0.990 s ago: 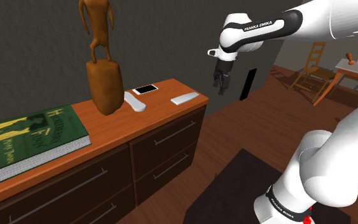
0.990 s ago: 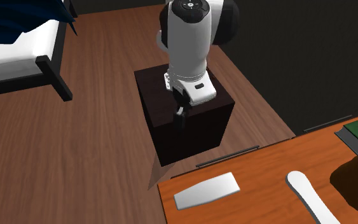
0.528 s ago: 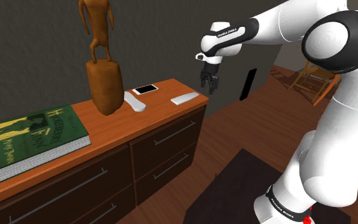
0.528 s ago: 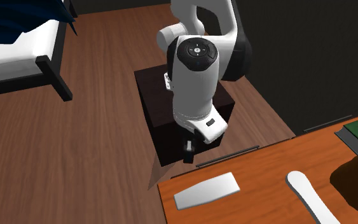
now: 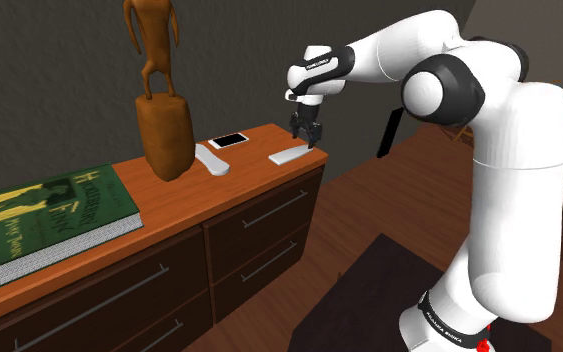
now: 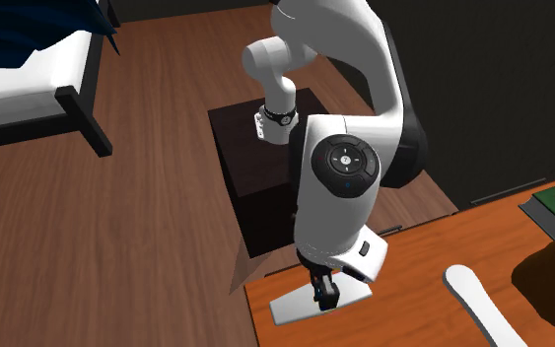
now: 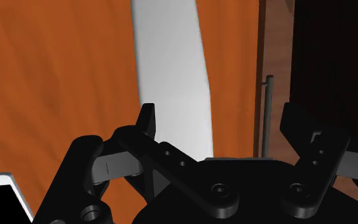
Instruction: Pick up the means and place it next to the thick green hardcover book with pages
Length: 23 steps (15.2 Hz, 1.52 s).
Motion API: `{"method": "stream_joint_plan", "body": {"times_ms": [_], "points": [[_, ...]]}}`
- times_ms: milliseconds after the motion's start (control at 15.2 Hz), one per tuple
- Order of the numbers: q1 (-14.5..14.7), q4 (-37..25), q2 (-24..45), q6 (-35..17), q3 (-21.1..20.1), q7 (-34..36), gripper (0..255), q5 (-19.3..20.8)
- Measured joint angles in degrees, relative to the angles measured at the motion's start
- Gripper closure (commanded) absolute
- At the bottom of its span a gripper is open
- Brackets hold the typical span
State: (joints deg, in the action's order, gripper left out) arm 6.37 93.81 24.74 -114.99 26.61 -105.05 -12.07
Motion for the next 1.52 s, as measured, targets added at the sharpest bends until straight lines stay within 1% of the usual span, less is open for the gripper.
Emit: {"method": "stream_joint_plan", "body": {"times_ms": [132,264,660,1056,1122,1518], "points": [[-1.5,-4.6,4.4,0.2,-1.5,-3.6,0,-1.3],[-2.0,-6.4,6.5,-0.1,-2.2,-4.6,0,-1.9],[-2.2,-4.7,8.4,-3.6,-2.9,-5.6,0,-2.8],[-2.2,-4.5,8.6,-4.0,-2.9,-5.6,0,-2.9],[-2.2,-4.5,8.6,-4.0,-2.9,-5.6,255,-2.9],[-2.2,-4.5,8.6,-4.0,-2.9,-5.6,255,-2.9]]}}
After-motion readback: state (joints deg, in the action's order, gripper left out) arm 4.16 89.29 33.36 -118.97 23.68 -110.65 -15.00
